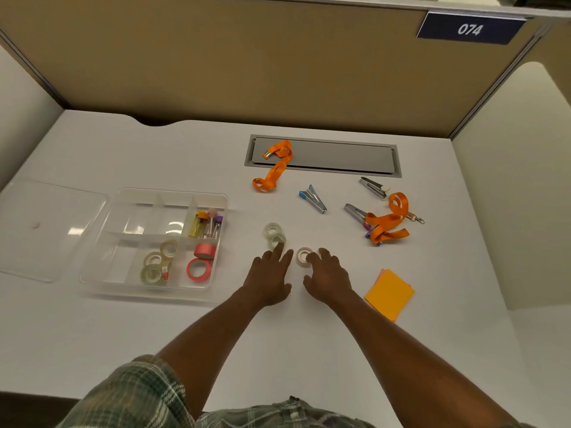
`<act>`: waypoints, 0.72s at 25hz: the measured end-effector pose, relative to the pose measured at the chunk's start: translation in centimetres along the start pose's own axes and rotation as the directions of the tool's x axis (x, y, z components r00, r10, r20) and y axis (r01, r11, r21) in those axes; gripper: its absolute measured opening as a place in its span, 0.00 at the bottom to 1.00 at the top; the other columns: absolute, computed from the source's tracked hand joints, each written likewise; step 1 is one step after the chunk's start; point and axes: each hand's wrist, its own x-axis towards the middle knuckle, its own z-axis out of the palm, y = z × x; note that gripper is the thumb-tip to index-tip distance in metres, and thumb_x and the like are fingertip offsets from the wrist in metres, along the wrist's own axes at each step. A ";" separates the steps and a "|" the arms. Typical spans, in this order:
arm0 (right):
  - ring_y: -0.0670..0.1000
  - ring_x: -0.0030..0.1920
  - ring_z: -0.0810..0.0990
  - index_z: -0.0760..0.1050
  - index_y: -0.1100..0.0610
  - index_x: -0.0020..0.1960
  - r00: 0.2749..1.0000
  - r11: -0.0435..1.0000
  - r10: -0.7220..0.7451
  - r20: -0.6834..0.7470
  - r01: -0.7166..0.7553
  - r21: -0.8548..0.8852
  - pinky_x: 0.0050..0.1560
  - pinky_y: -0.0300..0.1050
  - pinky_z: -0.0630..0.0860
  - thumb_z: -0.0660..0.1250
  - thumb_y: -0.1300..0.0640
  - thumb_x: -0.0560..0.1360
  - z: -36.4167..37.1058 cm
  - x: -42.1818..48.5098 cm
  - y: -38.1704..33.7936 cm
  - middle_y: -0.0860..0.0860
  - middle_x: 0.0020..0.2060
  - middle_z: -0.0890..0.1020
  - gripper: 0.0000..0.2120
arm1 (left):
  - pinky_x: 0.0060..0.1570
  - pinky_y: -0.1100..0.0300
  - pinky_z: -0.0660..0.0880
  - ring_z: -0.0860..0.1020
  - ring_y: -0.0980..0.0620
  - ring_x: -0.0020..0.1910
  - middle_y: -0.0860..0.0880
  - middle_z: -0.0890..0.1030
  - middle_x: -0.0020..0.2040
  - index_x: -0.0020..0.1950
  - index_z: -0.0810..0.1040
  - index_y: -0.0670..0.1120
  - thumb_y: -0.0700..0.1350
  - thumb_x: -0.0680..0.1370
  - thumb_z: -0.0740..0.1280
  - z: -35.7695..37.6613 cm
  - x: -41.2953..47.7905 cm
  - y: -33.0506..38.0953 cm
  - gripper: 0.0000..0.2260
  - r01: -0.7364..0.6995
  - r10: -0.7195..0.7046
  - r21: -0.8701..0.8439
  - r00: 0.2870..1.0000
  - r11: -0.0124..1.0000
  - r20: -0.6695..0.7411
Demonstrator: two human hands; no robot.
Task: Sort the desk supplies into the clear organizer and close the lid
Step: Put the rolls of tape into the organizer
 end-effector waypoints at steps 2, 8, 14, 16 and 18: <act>0.56 0.65 0.72 0.69 0.54 0.69 0.999 1.000 -0.021 -0.026 0.020 -0.018 0.59 0.50 0.75 0.67 0.48 0.76 0.4 -0.4 0.4 0.55 0.70 0.69 0.24 | 0.66 0.46 0.66 0.65 0.40 0.71 0.41 0.52 0.80 0.79 0.52 0.47 0.56 0.76 0.65 -0.2 0.6 0.0 0.37 0.032 -0.032 0.009 0.999 0.999 0.015; 0.55 0.59 0.74 0.73 0.57 0.64 0.998 0.995 -0.055 -0.033 0.053 -0.085 0.52 0.49 0.76 0.68 0.46 0.76 1.4 -1.5 0.7 0.53 0.66 0.72 0.22 | 0.62 0.47 0.68 0.69 0.40 0.66 0.42 0.59 0.77 0.78 0.55 0.45 0.54 0.76 0.65 0.4 0.8 -0.3 0.35 0.062 -0.063 0.034 0.998 0.997 0.021; 0.55 0.54 0.76 0.68 0.54 0.65 0.992 0.993 -0.089 -0.088 0.082 -0.083 0.47 0.49 0.76 0.69 0.50 0.76 2.3 -2.4 -0.2 0.52 0.58 0.76 0.21 | 0.39 0.52 0.73 0.77 0.42 0.42 0.41 0.79 0.55 0.70 0.71 0.43 0.46 0.69 0.72 2.2 -2.5 -0.9 0.30 0.019 -0.012 0.069 0.994 0.997 -0.106; 0.56 0.55 0.76 0.66 0.53 0.70 0.992 0.994 -0.092 -0.083 0.086 -0.071 0.48 0.50 0.77 0.68 0.51 0.76 2.5 -2.4 -0.9 0.54 0.59 0.75 0.25 | 0.31 0.55 0.71 0.75 0.45 0.33 0.43 0.80 0.47 0.63 0.78 0.44 0.42 0.63 0.75 3.2 -3.9 -1.4 0.28 -0.001 0.010 0.078 0.993 0.997 -0.115; 0.56 0.56 0.75 0.67 0.54 0.70 0.994 0.992 -0.095 -0.061 0.090 -0.089 0.48 0.50 0.77 0.66 0.52 0.77 2.7 -2.3 -1.4 0.55 0.60 0.73 0.23 | 0.28 0.56 0.69 0.73 0.46 0.30 0.44 0.78 0.44 0.56 0.80 0.44 0.39 0.61 0.75 3.5 -4.9 -1.7 0.23 -0.021 0.033 0.084 0.990 0.996 -0.136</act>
